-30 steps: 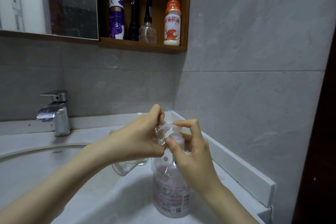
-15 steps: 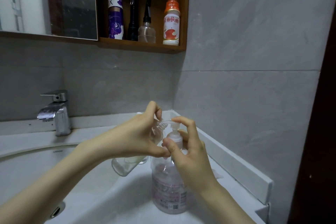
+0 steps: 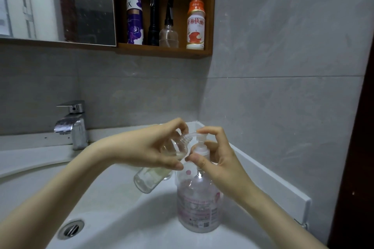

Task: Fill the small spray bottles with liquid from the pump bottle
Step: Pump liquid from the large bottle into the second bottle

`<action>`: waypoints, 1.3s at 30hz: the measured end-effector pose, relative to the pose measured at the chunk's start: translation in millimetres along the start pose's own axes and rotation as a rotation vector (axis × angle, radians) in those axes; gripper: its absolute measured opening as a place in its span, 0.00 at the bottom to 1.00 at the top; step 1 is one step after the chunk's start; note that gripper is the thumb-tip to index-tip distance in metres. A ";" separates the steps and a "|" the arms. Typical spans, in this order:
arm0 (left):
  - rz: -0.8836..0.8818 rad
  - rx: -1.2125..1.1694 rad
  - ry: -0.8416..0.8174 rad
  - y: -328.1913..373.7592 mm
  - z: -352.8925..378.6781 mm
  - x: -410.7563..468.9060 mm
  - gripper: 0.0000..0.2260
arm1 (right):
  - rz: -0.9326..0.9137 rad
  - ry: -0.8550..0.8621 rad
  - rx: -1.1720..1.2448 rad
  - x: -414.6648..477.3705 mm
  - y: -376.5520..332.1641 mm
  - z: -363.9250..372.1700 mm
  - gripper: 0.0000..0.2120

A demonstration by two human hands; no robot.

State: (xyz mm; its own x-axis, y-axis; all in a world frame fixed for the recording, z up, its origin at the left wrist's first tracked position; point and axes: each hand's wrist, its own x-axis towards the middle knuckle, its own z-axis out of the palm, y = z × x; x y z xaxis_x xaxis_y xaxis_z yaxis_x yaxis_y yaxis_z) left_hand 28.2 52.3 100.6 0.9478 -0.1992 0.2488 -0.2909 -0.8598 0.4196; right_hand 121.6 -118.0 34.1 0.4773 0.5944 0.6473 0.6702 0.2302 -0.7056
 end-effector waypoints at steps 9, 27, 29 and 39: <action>-0.022 0.051 0.153 1.7 -0.4 3.0 0.23 | 0.020 -0.050 -0.061 5.6 -5.9 -11.4 0.08; -0.023 0.055 0.118 1.3 8.7 8.6 0.30 | 0.335 -0.114 -0.474 92.5 -40.3 8.7 0.16; -0.031 0.074 0.114 2.2 7.8 7.2 0.29 | 0.382 -0.145 -0.454 92.9 -39.5 9.3 0.16; -0.034 0.104 0.103 0.9 11.5 6.9 0.18 | 0.488 -0.236 -0.482 87.6 -38.0 11.1 0.15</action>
State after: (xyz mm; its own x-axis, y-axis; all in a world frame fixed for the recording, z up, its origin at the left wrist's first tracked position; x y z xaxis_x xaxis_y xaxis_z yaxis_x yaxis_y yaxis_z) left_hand 36.1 44.7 92.7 0.9370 -0.1241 0.3266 -0.2383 -0.9106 0.3376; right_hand 131.6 -66.1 114.4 0.6872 0.7055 0.1734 0.6140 -0.4364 -0.6577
